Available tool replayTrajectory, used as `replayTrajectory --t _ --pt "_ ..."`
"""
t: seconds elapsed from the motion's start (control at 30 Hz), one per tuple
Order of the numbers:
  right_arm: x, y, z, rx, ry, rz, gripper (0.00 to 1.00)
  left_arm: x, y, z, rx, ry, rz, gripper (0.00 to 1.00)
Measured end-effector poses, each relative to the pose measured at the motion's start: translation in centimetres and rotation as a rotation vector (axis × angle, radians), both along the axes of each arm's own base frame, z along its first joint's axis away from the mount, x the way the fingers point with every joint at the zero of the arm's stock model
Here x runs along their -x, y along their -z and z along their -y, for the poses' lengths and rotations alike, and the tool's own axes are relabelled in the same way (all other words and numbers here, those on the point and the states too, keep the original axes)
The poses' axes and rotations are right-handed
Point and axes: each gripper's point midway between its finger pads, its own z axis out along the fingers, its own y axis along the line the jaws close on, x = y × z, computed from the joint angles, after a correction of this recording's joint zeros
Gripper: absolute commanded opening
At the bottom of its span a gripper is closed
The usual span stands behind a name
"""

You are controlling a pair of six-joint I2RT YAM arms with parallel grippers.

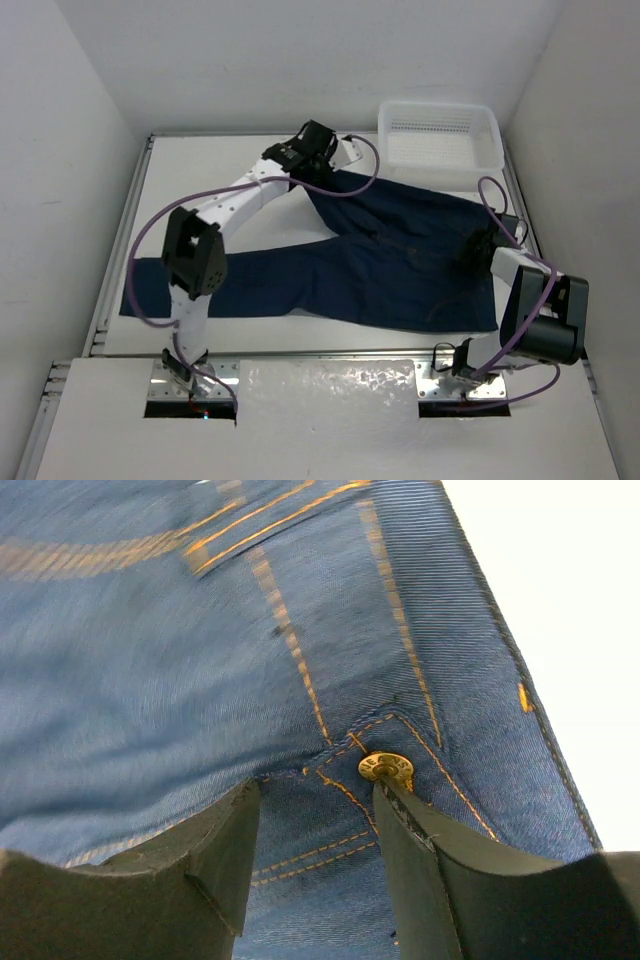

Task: Fold and stack the trousers
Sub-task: Flatten the trousers out

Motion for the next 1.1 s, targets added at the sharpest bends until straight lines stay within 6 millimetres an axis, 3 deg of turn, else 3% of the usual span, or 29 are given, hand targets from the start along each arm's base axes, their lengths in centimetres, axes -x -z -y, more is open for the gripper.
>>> replayTrajectory --t 0.1,0.23,0.33,0.37,0.43,0.5,0.63,0.67,0.73,0.83,0.9,0.93,1.1 --pt "-0.2 0.0 0.0 0.000 0.000 0.006 0.51 -0.8 -5.8 -2.3 -0.165 0.036 0.240 0.00" --pt "-0.7 -0.3 -0.3 -0.002 -0.014 0.027 0.51 -1.1 -10.0 -3.6 -0.354 0.066 0.470 0.03" --pt "-0.9 -0.4 -0.6 0.002 -0.037 0.033 0.52 -2.0 -10.6 -3.9 -0.485 0.085 0.574 0.28" --pt "-0.9 -0.5 -0.6 0.005 -0.042 0.033 0.52 -2.4 -10.5 -4.4 -0.529 0.076 0.597 0.42" --pt "-0.8 -0.5 -0.7 0.012 -0.058 0.032 0.52 -3.7 -10.5 -5.5 -0.576 0.038 0.626 0.53" --pt "-0.8 -0.5 -0.7 0.018 -0.069 0.029 0.52 -5.7 -10.4 -7.0 -0.573 -0.031 0.622 0.55" --pt "-0.7 -0.5 -0.7 0.028 -0.088 0.023 0.52 -13.7 -12.7 -9.9 -0.406 -0.264 0.628 0.65" --pt "-0.6 -0.5 -0.7 0.030 -0.093 0.020 0.52 -15.0 -13.4 -11.4 -0.359 -0.323 0.640 0.65" --pt "-0.5 -0.5 -0.7 0.032 -0.098 0.016 0.53 -15.6 -13.7 -14.9 -0.301 -0.402 0.612 0.61" --pt "-0.5 -0.6 -0.8 0.027 -0.108 0.013 0.55 -14.2 -12.5 -19.1 -0.202 -0.427 0.496 0.61" --pt "-0.4 -0.7 -0.9 0.022 -0.115 0.006 0.56 -11.1 -10.0 -19.0 -0.104 -0.371 0.348 0.61" --pt "-0.4 -0.7 -0.9 0.020 -0.119 -0.001 0.57 -9.2 -8.8 -18.1 -0.044 -0.342 0.272 0.60" --pt "0.4 -0.9 -1.1 0.013 -0.143 -0.053 0.60 0.3 -3.3 -8.4 0.295 -0.173 -0.127 0.65"
